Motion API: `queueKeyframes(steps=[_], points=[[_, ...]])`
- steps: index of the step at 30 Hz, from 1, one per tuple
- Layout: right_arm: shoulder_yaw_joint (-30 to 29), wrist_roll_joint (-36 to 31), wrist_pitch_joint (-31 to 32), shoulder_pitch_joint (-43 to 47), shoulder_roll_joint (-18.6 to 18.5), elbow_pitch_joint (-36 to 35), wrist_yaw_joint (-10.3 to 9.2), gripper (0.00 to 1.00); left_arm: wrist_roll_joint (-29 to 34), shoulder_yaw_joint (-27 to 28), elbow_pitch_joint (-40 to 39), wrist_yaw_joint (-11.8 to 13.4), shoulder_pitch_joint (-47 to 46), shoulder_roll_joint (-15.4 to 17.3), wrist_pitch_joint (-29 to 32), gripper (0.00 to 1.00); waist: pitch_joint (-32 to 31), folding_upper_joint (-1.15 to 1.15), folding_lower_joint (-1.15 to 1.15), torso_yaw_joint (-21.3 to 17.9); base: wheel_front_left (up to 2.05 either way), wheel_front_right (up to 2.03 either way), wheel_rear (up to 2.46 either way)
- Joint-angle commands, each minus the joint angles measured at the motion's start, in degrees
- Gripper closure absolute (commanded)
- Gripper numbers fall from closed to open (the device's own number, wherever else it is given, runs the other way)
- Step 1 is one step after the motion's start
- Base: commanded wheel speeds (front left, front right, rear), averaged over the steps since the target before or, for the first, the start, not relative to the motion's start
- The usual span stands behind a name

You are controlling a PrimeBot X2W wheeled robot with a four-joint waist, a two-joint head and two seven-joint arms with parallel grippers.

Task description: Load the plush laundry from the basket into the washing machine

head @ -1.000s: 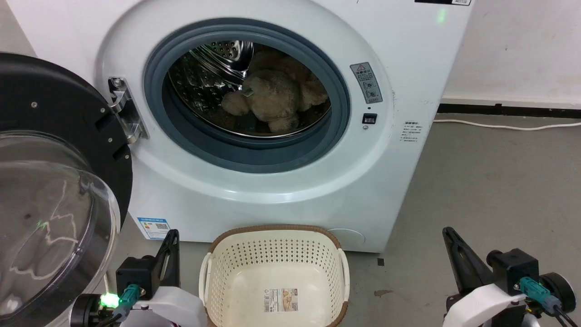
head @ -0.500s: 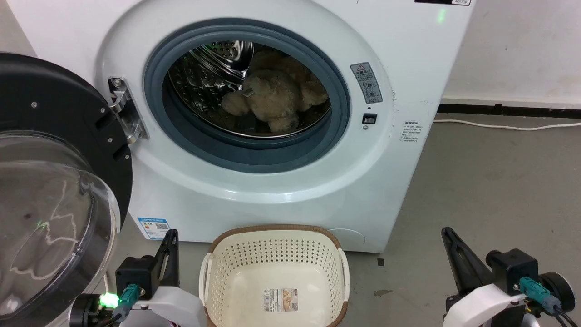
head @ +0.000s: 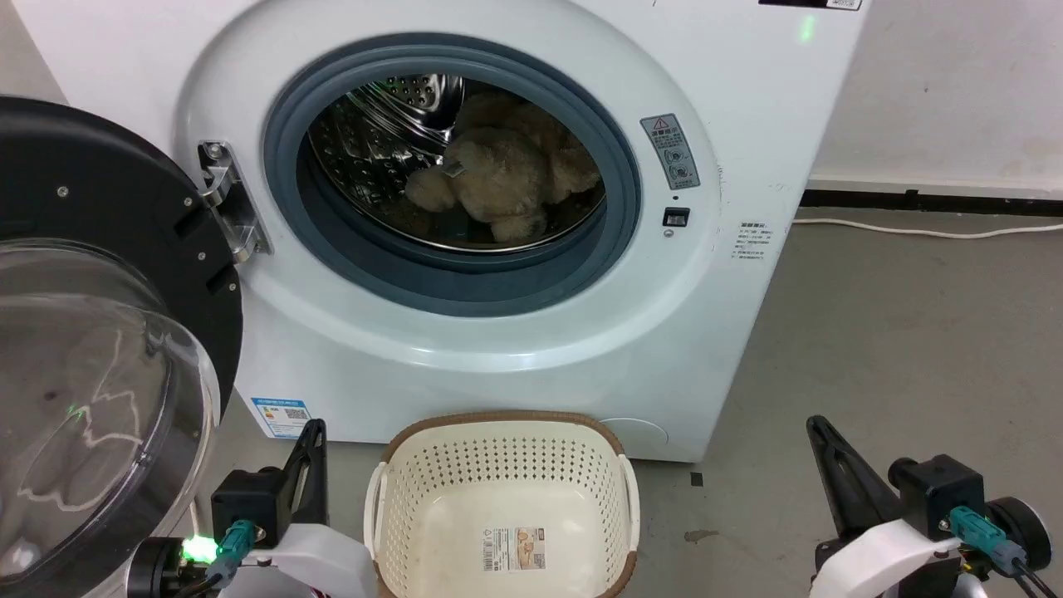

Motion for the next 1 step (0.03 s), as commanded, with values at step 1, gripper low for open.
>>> queueKeyframes(steps=[1], points=[[0.03,-0.43,0.02,-0.68,-0.04,-0.26,0.03,1.0,0.15,0.07,-0.29,-0.25,-0.85,-0.04,0.02,1.0,0.0,0.0,0.0,0.0,0.0,0.0,0.0]])
